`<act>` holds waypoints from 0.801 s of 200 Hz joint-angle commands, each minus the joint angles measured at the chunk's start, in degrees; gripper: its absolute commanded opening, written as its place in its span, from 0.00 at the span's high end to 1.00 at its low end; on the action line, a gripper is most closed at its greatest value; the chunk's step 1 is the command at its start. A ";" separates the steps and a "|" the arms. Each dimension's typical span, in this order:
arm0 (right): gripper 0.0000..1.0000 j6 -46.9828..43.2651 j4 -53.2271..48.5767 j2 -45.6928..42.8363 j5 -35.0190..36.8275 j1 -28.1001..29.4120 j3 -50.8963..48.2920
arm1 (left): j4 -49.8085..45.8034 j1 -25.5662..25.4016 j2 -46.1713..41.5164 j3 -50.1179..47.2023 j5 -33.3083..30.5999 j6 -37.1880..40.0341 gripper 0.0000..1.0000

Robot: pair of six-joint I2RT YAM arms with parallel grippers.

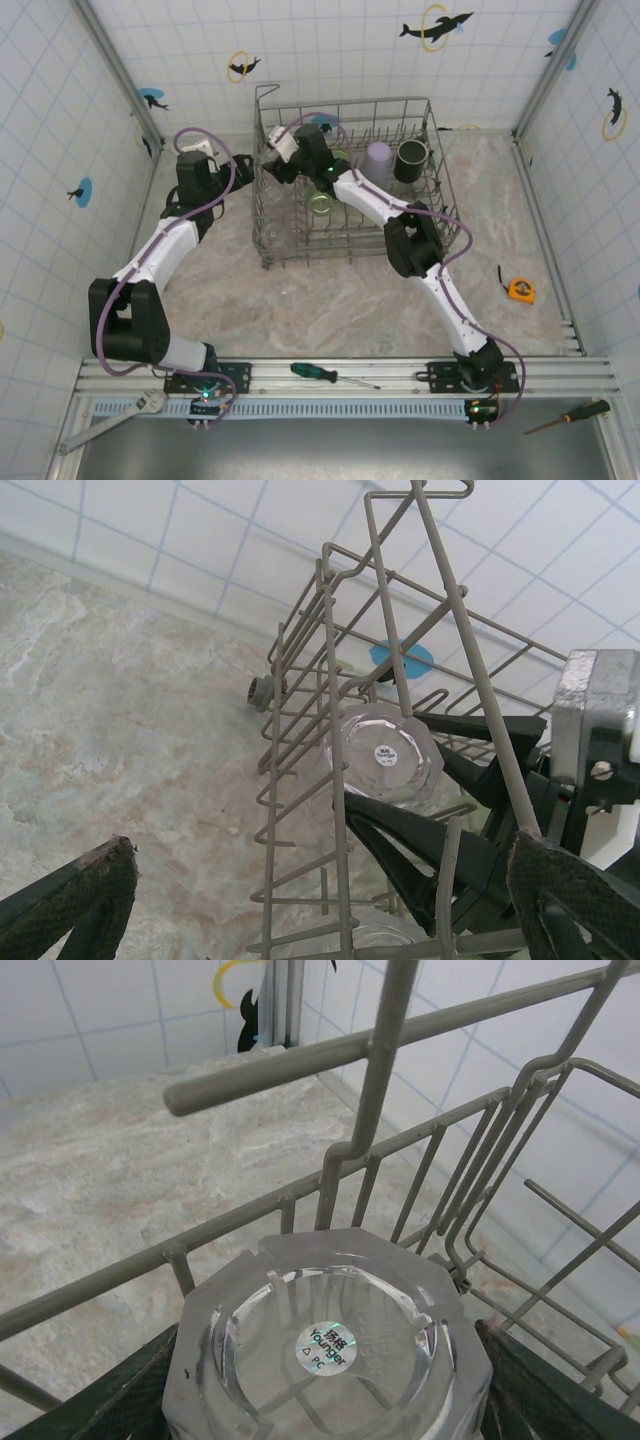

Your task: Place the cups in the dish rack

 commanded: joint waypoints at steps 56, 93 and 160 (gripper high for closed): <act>0.54 12.43 14.41 -0.66 -9.58 4.11 -7.02 | -4.72 -4.80 0.51 -0.96 9.86 3.13 0.02; 0.32 11.32 13.92 -2.28 -5.67 4.79 -9.23 | -4.90 -4.80 0.05 -0.96 8.70 3.38 0.02; 0.04 9.79 15.29 -9.15 1.67 5.15 -9.33 | -5.50 -4.81 -1.15 -0.10 4.71 3.78 0.02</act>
